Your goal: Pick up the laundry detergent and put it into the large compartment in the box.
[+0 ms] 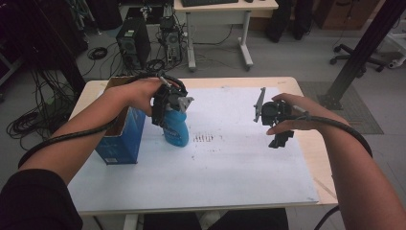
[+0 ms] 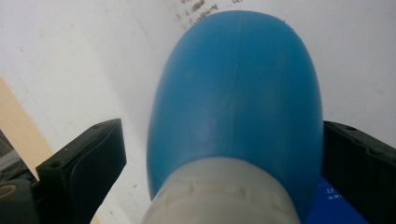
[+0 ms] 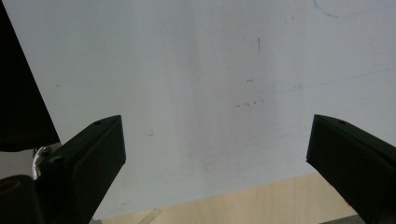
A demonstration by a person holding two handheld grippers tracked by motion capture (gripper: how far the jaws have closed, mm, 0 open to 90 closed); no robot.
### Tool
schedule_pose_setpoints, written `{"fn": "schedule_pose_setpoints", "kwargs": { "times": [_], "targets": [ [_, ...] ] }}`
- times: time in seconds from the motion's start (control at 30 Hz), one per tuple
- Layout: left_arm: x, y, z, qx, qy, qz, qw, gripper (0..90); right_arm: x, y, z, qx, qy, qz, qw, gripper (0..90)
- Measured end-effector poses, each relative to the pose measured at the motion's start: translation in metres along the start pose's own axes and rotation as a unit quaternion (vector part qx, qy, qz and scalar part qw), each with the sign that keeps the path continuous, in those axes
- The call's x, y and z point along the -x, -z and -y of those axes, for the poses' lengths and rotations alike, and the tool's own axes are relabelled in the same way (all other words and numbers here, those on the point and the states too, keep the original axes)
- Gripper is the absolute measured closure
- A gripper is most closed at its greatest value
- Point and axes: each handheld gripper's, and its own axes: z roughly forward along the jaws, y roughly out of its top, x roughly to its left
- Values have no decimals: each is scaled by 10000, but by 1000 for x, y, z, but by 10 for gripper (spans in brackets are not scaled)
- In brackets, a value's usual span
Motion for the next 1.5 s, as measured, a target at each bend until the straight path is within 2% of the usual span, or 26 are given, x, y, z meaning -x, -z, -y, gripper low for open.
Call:
{"fn": "schedule_pose_setpoints", "kwargs": {
  "times": [0.27,0.37,0.63,0.97,1.33,1.5],
  "targets": [
    [0,1,-1,-11,39,-19,10000,74,-1,-1,-1,-27,-28,-8,10000,43],
    [-1,1,-1,-105,-15,-39,9999,88,-1,-2,-1,14,2,-30,10000,43],
    [-1,1,-4,-126,-68,-92,9999,129,-3,-2,1,-19,-50,-42,10000,42],
    [-2,0,-4,-216,-60,-66,9997,164,-4,-3,1,8,-38,-45,10000,42],
    [-2,1,-5,-178,-137,16,9997,239,-3,-4,1,-8,-44,-59,10000,42],
    [-2,0,-4,-196,-108,59,9997,254,-3,-4,1,-9,-30,-55,10000,42]
  ]
}}
